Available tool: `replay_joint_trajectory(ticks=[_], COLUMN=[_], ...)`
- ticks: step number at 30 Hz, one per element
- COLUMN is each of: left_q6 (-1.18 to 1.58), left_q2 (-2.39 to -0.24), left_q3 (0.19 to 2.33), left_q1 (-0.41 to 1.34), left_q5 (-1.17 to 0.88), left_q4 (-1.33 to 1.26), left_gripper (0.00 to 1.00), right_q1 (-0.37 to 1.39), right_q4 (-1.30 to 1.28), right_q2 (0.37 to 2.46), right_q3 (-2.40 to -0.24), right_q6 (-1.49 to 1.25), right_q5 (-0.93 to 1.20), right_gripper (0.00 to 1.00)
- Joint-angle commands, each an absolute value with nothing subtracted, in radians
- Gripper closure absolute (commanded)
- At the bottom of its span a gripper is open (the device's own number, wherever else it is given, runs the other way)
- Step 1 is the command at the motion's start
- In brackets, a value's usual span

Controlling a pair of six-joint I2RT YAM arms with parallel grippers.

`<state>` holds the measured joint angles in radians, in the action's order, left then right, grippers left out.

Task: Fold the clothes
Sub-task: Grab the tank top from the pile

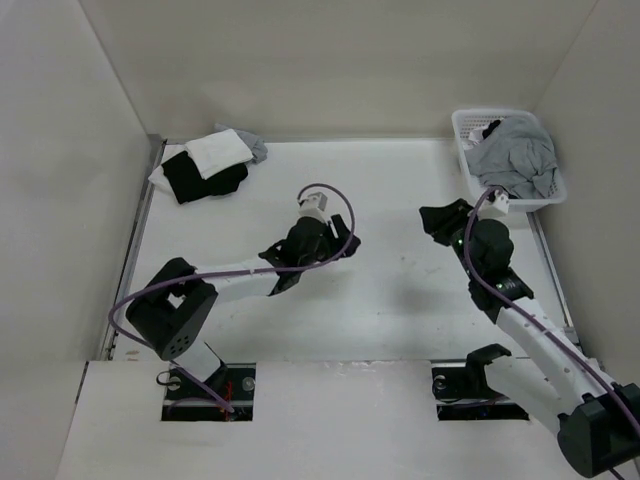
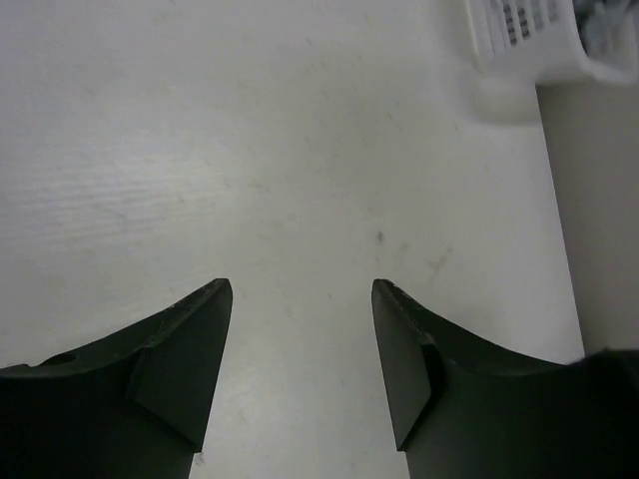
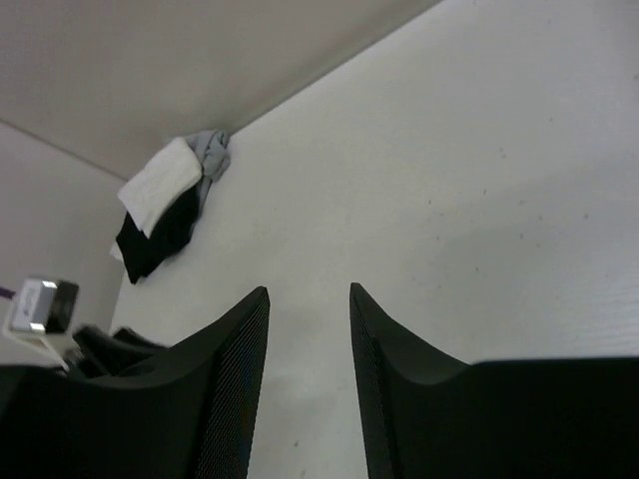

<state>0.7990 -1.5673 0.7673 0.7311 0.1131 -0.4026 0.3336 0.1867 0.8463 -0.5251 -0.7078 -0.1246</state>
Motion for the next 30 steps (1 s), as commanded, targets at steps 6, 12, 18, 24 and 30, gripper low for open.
replay_joint_trajectory(ticks=[6, 12, 18, 24, 30], left_q6=[0.756, 0.733, 0.715, 0.732, 0.736], left_q2=[-1.571, -1.556, -1.537, -1.546, -1.562], left_q3=[0.720, 0.615, 0.557, 0.534, 0.534], left_q1=[0.929, 0.953, 0.924, 0.883, 0.855], left_q5=[-0.002, -0.023, -0.015, -0.026, -0.044], left_q4=[-0.446, -0.620, -0.689, -0.722, -0.735], left_gripper=[0.43, 0.52, 0.53, 0.50, 0.50], right_q1=[0.174, -0.056, -0.249, -0.334, -0.369], right_q4=[0.048, 0.009, 0.066, 0.015, -0.049], right_q2=[0.923, 1.083, 1.455, 1.710, 1.974], right_q3=[-0.748, -0.899, -1.115, -1.341, -1.578], right_q6=[-0.634, -0.615, -0.601, -0.558, -0.552], right_q5=[-0.169, -0.228, -0.307, -0.282, -0.229], right_gripper=[0.80, 1.00, 0.76, 0.55, 0.51])
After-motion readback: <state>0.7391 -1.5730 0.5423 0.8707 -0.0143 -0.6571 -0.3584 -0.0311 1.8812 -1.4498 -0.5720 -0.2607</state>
